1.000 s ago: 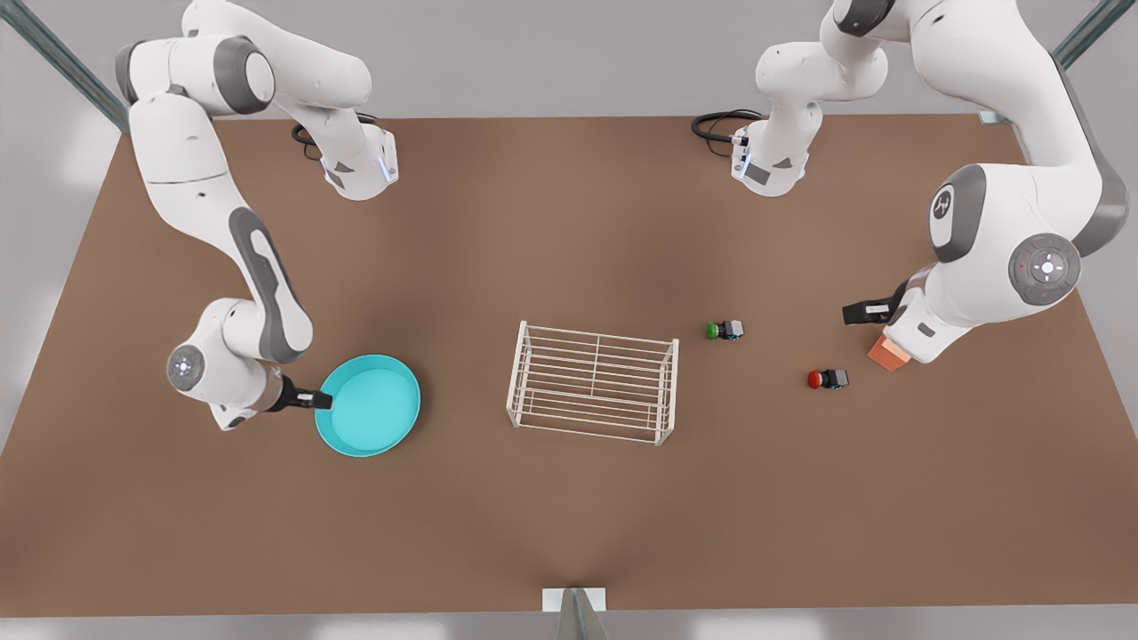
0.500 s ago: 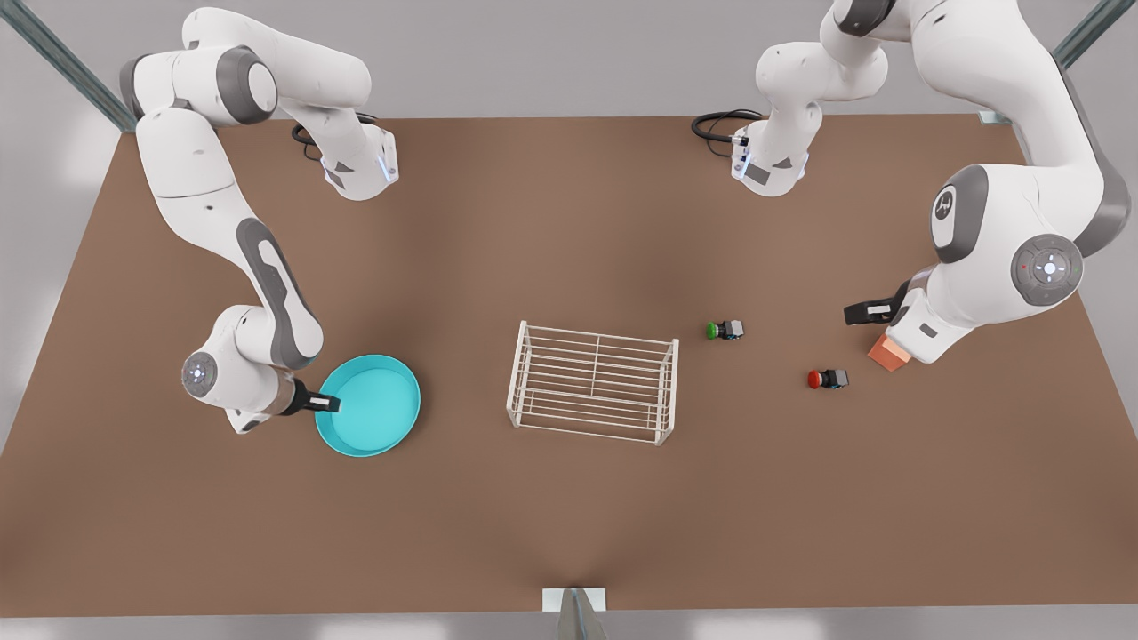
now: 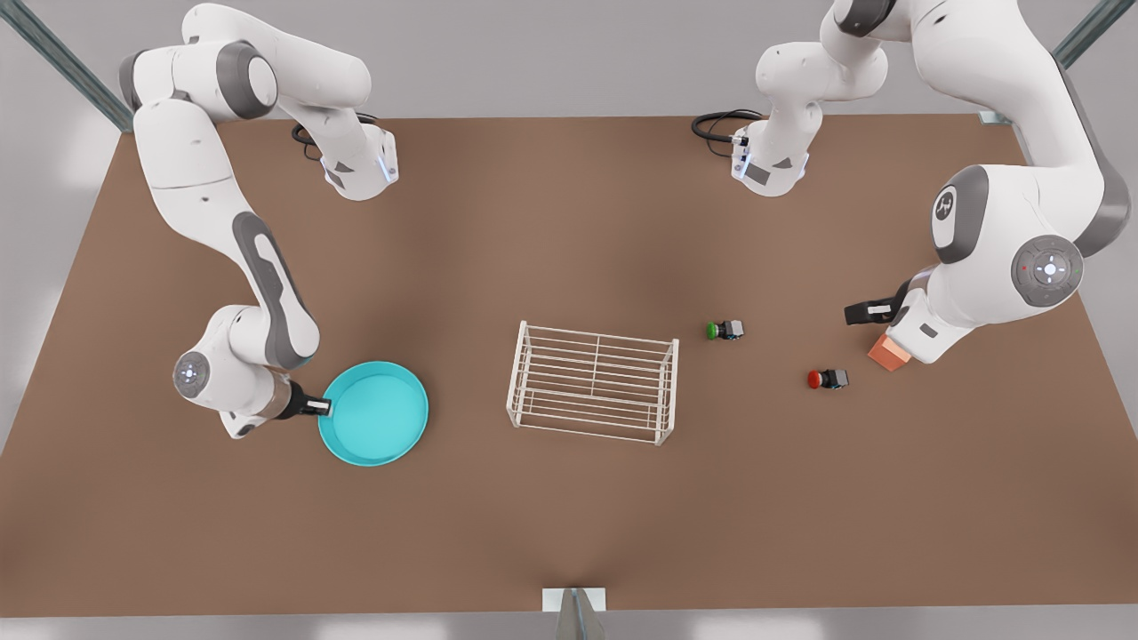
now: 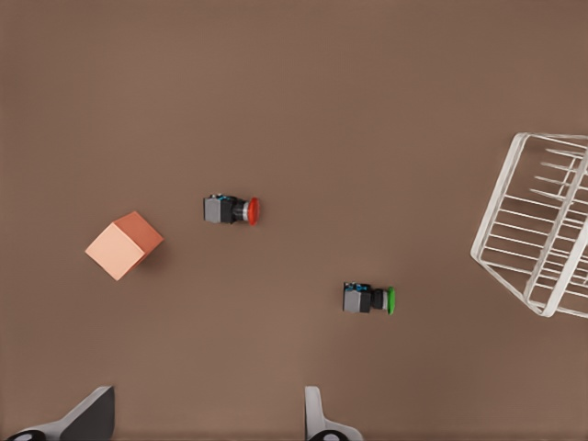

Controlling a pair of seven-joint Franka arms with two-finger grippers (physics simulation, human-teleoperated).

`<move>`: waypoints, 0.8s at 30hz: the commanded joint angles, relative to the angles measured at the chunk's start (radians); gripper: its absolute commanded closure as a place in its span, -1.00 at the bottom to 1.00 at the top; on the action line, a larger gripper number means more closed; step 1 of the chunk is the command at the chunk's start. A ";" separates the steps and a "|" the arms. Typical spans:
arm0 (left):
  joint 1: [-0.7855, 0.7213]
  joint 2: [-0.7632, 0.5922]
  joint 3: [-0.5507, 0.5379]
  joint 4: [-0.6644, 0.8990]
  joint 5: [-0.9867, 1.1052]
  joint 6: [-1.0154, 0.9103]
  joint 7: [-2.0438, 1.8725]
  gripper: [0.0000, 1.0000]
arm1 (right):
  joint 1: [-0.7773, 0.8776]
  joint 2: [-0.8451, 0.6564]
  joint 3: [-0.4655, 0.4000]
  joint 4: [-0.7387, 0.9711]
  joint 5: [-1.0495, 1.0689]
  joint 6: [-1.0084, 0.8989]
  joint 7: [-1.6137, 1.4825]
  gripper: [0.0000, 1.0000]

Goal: Place the plate on the shelf with right arm and place the red button switch in the plate with left arm

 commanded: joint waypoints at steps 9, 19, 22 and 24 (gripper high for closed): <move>0.000 0.003 0.000 0.000 0.001 -0.002 0.000 -1.00 | -0.009 -0.029 0.025 0.141 0.026 -0.173 0.002 0.57; 0.000 0.005 0.000 0.002 0.001 -0.002 -0.002 -1.00 | -0.003 -0.026 0.085 0.308 0.187 -0.257 -0.001 0.57; 0.006 0.005 0.000 0.002 0.001 0.003 -0.002 -1.00 | 0.002 -0.016 0.139 0.342 0.196 -0.259 0.011 0.57; 0.006 0.005 0.000 0.002 0.001 0.001 -0.003 -1.00 | 0.018 -0.012 0.154 0.363 0.236 -0.259 0.011 0.57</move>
